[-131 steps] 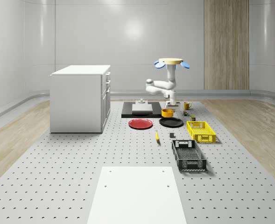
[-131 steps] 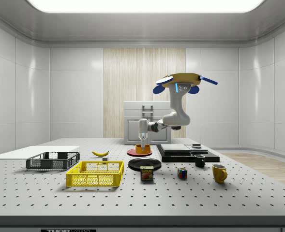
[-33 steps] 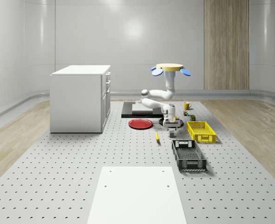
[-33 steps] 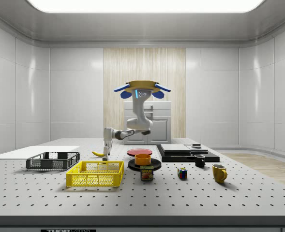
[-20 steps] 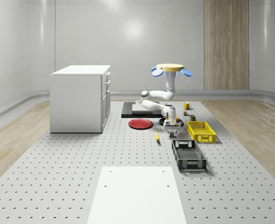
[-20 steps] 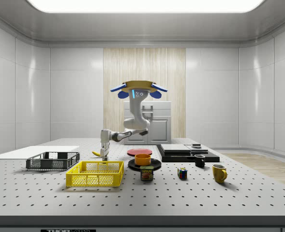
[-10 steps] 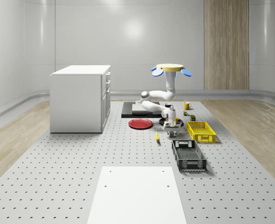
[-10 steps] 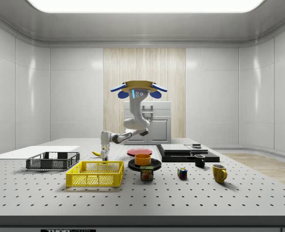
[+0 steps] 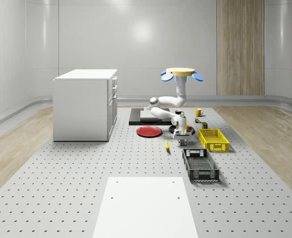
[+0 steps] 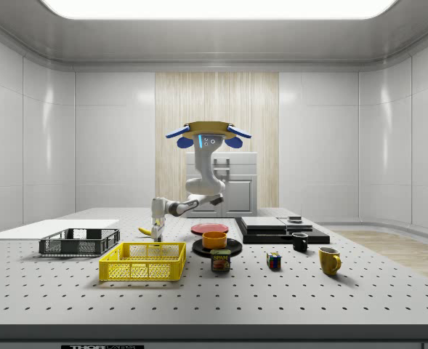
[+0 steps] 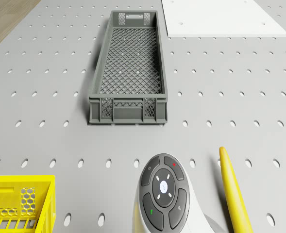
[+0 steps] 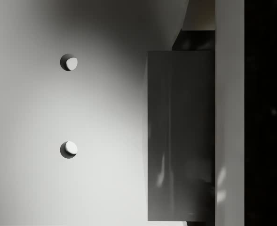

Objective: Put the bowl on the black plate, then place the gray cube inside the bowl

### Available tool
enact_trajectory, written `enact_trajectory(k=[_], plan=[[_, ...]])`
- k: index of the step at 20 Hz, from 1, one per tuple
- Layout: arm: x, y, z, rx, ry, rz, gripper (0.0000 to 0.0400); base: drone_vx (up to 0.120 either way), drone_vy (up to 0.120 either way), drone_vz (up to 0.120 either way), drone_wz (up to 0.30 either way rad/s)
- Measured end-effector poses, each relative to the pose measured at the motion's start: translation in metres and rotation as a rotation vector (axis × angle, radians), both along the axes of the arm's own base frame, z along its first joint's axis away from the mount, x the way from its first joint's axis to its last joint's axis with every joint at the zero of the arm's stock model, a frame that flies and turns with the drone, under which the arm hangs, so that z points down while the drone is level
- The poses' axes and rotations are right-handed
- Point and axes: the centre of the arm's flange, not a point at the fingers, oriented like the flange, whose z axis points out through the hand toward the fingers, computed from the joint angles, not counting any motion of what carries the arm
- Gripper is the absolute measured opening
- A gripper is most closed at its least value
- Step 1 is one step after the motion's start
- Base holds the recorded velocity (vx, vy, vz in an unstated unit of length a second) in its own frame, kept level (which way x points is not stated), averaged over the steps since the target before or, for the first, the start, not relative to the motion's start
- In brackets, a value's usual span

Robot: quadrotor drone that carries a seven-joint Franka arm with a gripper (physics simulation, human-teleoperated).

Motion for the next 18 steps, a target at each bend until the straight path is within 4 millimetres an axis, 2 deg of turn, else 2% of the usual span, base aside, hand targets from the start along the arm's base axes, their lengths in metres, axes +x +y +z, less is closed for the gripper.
enact_trajectory(k=[8, 12, 18], plan=[[0.000, 0.000, 0.000, 0.000, 0.000, -0.001, 0.0256, 0.000, 0.000, 0.000, 0.000], [0.000, 0.000, -0.009, 0.000, 0.000, 0.000, 0.0252, 0.000, 0.000, 0.000, 0.000], [0.000, 0.000, -0.028, 0.000, 0.000, 0.000, 0.0251, 0.000, 0.000, 0.120, 0.000]])
